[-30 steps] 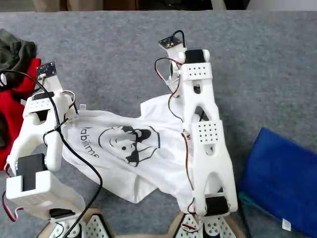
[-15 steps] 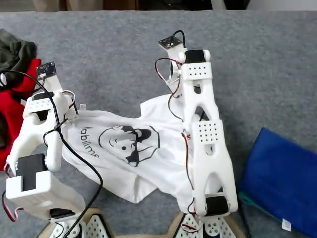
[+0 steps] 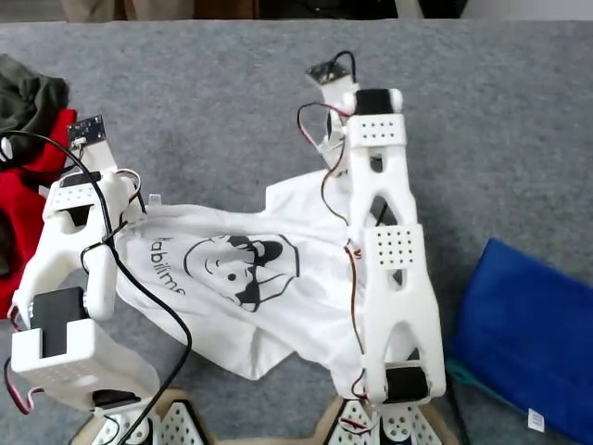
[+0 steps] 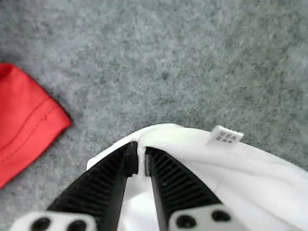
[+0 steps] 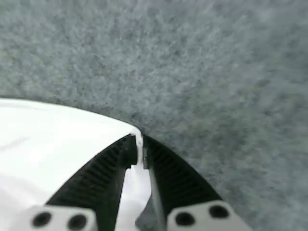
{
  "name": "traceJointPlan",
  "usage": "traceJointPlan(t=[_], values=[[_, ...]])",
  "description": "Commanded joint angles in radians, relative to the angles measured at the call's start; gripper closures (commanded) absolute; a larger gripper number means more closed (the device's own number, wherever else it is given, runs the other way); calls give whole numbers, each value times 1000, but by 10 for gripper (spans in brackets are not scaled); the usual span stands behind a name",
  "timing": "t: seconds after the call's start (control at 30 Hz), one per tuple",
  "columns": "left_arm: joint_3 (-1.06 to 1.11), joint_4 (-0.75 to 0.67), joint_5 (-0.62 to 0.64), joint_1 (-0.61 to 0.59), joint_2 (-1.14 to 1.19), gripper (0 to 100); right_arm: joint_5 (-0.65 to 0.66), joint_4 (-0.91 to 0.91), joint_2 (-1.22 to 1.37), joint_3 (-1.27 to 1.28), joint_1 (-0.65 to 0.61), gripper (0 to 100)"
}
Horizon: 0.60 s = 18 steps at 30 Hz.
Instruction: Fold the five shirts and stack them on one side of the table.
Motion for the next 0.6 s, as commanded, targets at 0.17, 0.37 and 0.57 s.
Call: traceJointPlan(t=[0.17, 0.37, 0.57], values=[[-54, 84, 31, 3, -105, 981, -6, 18, -414, 84, -10, 995], [-255, 325, 32, 3, -355, 981, 3, 18, -708, 96, 16, 995], [-560, 563, -17, 91, -541, 981, 100, 17, -997, 94, 73, 995]])
